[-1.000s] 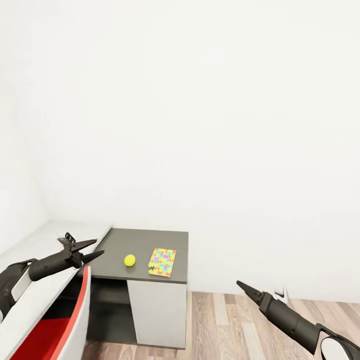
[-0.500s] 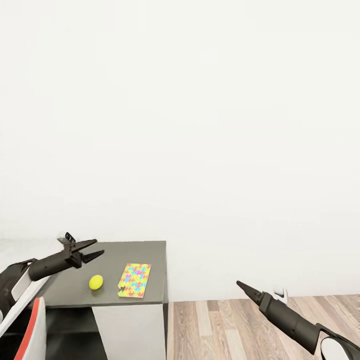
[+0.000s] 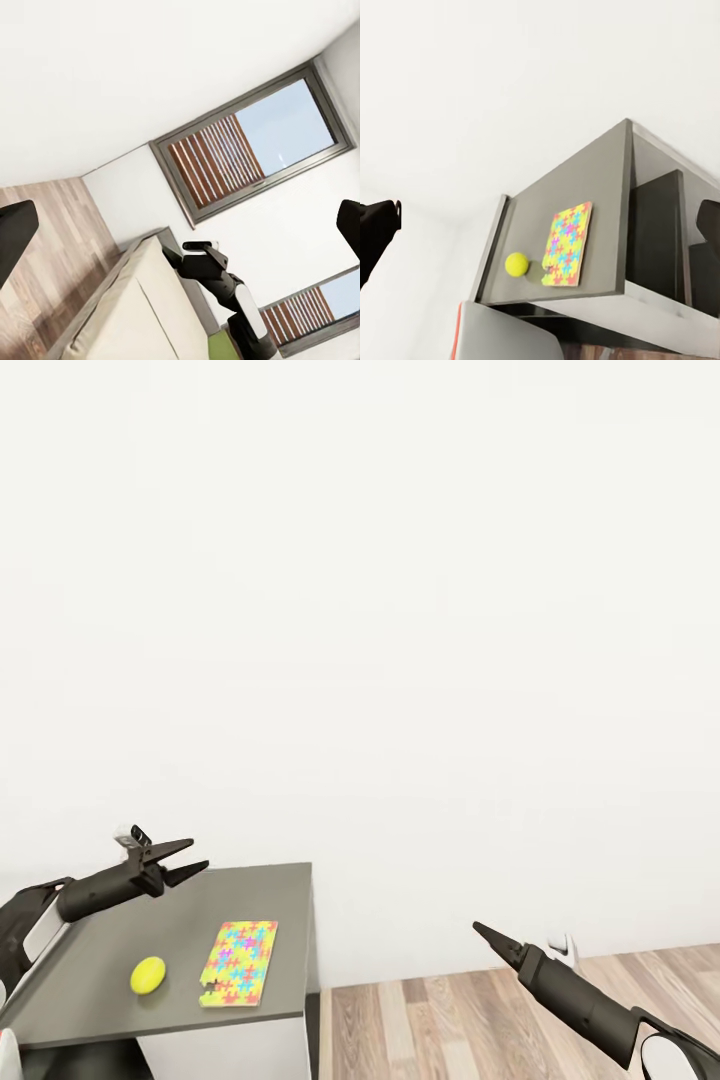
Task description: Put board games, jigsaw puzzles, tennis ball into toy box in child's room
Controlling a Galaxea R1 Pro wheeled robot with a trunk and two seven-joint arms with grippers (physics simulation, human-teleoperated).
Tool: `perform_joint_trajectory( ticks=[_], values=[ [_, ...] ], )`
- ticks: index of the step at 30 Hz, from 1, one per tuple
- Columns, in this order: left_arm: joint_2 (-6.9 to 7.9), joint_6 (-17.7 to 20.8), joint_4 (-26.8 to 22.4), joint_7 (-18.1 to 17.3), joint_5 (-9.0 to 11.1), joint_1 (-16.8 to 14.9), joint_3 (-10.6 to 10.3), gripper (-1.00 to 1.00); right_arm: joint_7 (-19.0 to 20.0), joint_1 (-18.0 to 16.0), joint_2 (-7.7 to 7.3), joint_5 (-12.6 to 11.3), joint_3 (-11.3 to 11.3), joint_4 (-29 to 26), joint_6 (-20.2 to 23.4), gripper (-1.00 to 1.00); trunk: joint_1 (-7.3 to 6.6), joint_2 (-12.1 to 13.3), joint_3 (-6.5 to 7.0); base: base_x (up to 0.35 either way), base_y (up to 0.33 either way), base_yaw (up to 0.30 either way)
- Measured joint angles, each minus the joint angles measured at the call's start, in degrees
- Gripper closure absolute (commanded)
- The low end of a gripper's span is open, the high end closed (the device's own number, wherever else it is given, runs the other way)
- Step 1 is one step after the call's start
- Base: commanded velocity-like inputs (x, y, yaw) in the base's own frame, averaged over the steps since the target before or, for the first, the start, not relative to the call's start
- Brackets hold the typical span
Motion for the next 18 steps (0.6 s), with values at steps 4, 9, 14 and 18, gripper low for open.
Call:
perform_joint_trajectory(
  ticks=[4, 9, 14, 18],
  values=[
    [-0.02, -0.01, 0.01, 0.0, 0.03, 0.0, 0.0, -1.0, -0.01, 0.0, 0.0, 0.05, 0.0, -0.01, 0.01, -1.0, 0.02, 0.01, 0.0, 0.154, 0.034, -0.001],
    [0.04, -0.03, 0.14, 0.01, 0.07, 0.0, 0.12, -1.0, -0.01, 0.0, 0.0, 0.04, 0.0, -0.01, 0.01, -1.0, 0.02, 0.01, 0.0, 0.029, 0.004, 0.0],
    [0.06, -0.01, 0.18, 0.01, 0.05, 0.0, 0.04, -1.0, -0.01, 0.0, 0.0, 0.05, 0.0, -0.01, 0.01, -1.0, 0.03, 0.01, 0.0, 0.004, 0.001, 0.0],
    [0.01, 0.04, 0.19, 0.01, -0.06, 0.0, -0.09, -1.0, -0.01, 0.0, 0.0, 0.02, 0.0, -0.01, 0.01, -1.0, 0.03, 0.01, 0.0, 0.0, 0.0, 0.0]
  ],
)
